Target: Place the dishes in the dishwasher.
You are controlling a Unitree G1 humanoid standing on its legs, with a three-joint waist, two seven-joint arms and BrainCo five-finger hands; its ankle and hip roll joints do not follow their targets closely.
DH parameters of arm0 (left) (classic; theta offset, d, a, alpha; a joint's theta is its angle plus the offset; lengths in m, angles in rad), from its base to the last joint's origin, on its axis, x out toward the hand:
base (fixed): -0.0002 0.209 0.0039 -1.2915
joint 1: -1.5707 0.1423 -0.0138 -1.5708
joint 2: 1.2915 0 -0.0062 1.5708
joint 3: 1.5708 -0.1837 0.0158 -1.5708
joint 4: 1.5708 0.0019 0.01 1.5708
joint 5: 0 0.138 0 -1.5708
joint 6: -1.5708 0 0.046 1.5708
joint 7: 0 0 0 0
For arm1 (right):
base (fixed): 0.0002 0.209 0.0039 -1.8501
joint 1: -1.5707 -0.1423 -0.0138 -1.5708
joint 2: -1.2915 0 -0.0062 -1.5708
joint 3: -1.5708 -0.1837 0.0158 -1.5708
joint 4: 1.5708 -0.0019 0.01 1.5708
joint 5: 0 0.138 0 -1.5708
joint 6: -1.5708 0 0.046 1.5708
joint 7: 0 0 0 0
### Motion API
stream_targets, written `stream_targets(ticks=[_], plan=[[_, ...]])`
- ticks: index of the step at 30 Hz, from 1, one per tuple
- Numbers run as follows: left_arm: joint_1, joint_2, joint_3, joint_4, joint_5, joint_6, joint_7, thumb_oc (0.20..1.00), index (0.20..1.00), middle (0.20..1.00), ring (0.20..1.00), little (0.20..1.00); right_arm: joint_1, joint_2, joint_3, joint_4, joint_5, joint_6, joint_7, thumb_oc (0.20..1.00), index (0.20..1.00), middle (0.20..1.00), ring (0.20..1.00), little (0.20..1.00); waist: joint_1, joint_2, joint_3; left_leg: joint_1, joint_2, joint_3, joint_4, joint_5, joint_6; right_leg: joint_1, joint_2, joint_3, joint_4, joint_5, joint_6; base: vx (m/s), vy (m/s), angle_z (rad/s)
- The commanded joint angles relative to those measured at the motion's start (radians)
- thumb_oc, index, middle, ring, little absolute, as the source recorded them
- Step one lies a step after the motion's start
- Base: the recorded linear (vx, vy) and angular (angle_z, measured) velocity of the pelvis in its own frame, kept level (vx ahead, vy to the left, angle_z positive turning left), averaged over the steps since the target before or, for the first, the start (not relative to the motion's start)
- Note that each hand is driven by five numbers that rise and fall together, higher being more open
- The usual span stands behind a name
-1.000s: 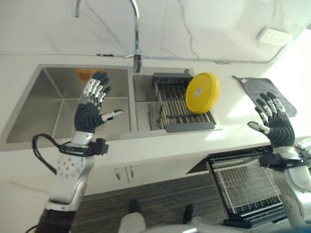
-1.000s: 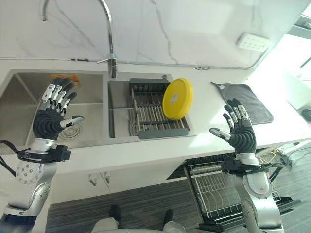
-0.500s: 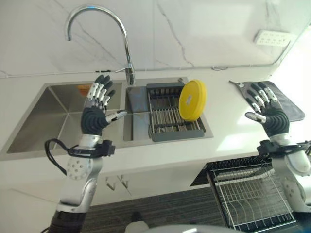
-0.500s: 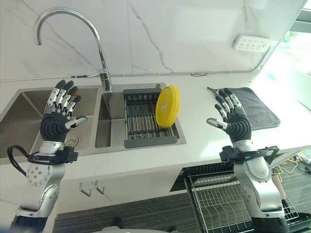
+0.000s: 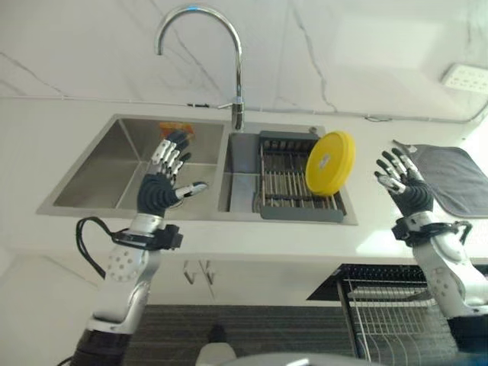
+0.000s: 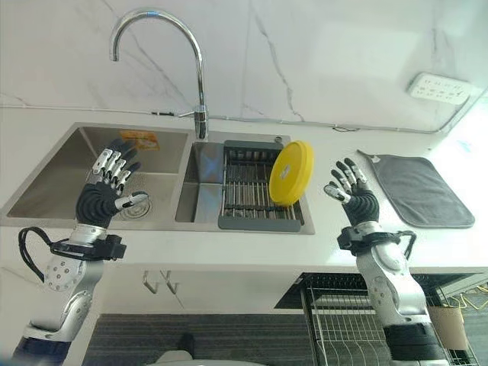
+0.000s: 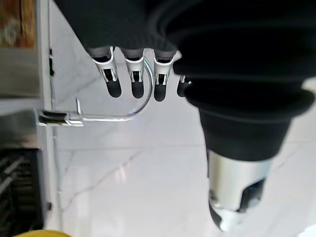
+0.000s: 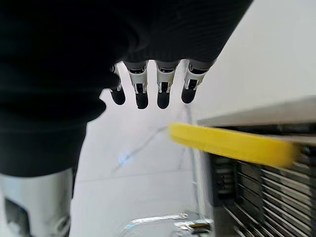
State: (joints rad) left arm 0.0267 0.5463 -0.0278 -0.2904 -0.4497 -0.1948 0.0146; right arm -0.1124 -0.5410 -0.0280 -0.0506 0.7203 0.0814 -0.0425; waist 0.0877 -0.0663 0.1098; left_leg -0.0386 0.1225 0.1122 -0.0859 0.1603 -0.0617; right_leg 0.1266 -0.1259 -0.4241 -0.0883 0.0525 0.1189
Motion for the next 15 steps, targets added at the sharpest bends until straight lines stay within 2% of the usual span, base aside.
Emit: stream_targets(ticks=[1,5,15], plan=[[-0.118,0.046,-0.022,0.011,0.019,-0.051,0.011,1.0,1.0,1.0,1.0,1.0,-0.172,-0.016,-0.012,0.019,0.037,-0.059,-0.059,1.0,1.0,1.0,1.0,1.0,0.024,0.033,0.062,0.088,-0.006,0.024,-0.001,-0.146,-0.016,-0.018,-0.006,0.019,0.001,-0.002,0.008,-0.11,-0.033,0.19],[-0.146,0.054,-0.034,0.017,0.017,-0.051,0.029,1.0,1.0,1.0,1.0,1.0,-0.225,-0.016,0.003,0.067,0.04,-0.063,-0.084,1.0,1.0,1.0,1.0,1.0,0.027,0.044,0.079,0.077,-0.01,0.009,-0.001,-0.139,-0.015,-0.023,-0.006,0.018,0.001,-0.004,0.003,-0.03,0.005,0.16],[-0.116,0.043,-0.03,0.016,0.02,-0.049,0.035,1.0,1.0,1.0,1.0,1.0,-0.228,-0.036,-0.038,0.135,0.058,-0.064,-0.14,1.0,1.0,1.0,1.0,1.0,0.029,0.055,0.076,0.102,-0.008,0.004,-0.001,-0.139,-0.02,0.011,-0.002,0.011,0.001,-0.018,-0.005,0.02,0.014,0.01]])
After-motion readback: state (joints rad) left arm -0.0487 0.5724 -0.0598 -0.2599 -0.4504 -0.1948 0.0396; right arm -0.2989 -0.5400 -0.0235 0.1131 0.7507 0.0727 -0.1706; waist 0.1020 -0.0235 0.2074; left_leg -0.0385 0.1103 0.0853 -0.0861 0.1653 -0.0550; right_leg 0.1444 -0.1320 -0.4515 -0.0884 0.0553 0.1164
